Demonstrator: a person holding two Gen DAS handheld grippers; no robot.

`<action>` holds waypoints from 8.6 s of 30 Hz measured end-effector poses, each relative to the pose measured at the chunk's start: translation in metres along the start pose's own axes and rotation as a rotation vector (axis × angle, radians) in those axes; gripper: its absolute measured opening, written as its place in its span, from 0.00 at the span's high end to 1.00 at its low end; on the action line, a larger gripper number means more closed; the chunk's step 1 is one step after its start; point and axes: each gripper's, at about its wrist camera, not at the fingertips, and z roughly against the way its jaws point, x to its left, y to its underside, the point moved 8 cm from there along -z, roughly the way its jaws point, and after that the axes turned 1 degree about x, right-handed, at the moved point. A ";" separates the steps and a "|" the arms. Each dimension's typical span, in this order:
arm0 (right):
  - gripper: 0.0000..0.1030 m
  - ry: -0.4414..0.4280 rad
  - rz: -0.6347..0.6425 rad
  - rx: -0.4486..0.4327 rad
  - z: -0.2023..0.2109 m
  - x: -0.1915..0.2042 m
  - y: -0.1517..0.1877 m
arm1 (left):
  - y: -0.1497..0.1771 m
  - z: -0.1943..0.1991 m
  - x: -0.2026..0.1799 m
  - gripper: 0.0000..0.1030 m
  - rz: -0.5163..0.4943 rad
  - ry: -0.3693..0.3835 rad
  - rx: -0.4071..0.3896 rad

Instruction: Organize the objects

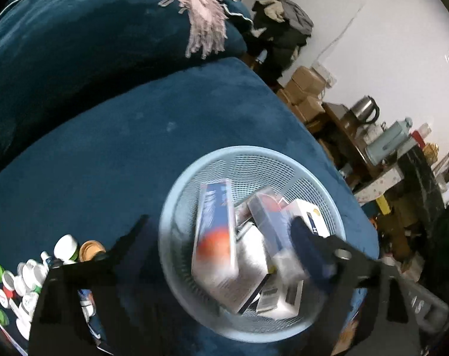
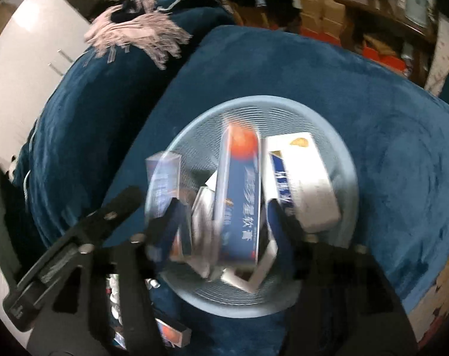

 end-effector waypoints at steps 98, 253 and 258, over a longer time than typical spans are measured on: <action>0.59 -0.067 0.200 0.059 -0.001 0.054 0.034 | 0.051 0.066 0.031 0.38 0.008 -0.002 -0.048; 0.07 0.011 0.066 0.012 0.025 -0.012 0.018 | 0.053 0.029 0.000 0.01 0.138 -0.081 -0.009; 0.05 0.073 0.170 0.043 0.023 -0.003 0.031 | 0.077 0.047 0.024 0.01 0.146 -0.143 -0.002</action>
